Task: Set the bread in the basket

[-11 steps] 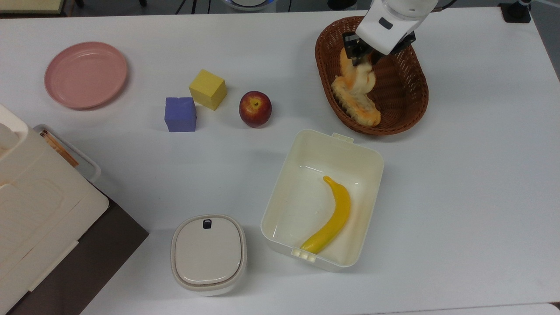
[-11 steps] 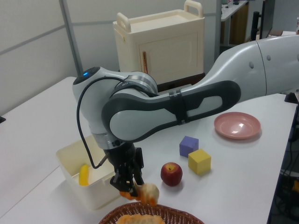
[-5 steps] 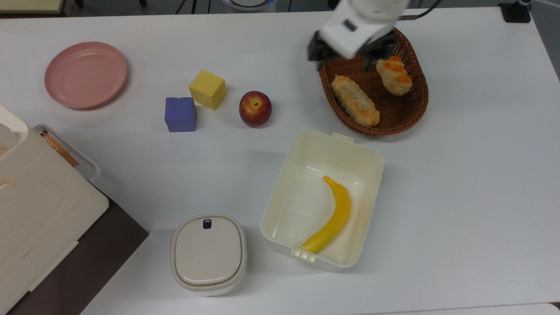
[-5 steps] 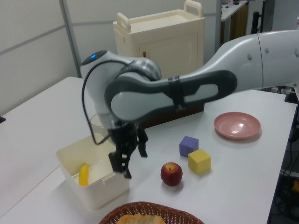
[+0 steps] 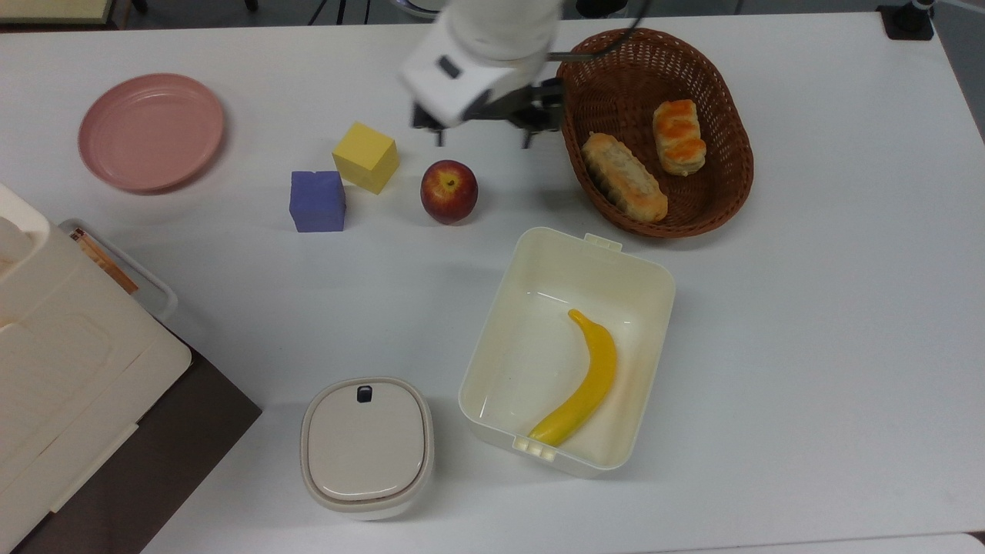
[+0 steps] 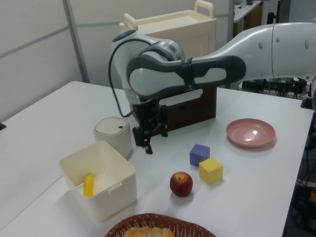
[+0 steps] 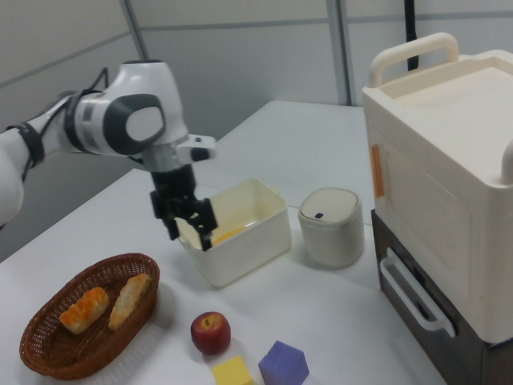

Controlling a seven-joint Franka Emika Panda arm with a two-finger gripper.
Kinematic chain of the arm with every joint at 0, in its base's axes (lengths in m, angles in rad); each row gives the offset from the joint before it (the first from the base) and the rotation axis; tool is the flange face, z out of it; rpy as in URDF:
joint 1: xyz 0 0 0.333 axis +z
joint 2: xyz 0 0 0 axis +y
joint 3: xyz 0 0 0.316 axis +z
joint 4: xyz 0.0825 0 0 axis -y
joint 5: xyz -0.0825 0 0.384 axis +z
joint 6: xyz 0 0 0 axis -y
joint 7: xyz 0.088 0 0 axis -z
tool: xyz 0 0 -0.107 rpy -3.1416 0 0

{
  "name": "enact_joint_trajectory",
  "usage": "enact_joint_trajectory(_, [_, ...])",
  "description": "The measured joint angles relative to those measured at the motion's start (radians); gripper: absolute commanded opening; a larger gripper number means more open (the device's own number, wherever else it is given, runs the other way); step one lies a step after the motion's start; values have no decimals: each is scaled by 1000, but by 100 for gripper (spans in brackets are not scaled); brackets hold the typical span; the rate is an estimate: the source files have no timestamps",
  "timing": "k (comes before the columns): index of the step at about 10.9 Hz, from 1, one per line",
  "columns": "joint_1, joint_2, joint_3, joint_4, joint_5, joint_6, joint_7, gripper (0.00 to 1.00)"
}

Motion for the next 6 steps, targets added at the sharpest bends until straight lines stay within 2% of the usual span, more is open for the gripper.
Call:
enact_joint_trajectory(2, [-78,0,0,5,-32,0,-69,100])
enact_joint_trajectory(4, [-162,0,-1,20,-35,0,-117,100])
enact_joint_trajectory(6, [-212,-2,0,27,-35,17,-167,100])
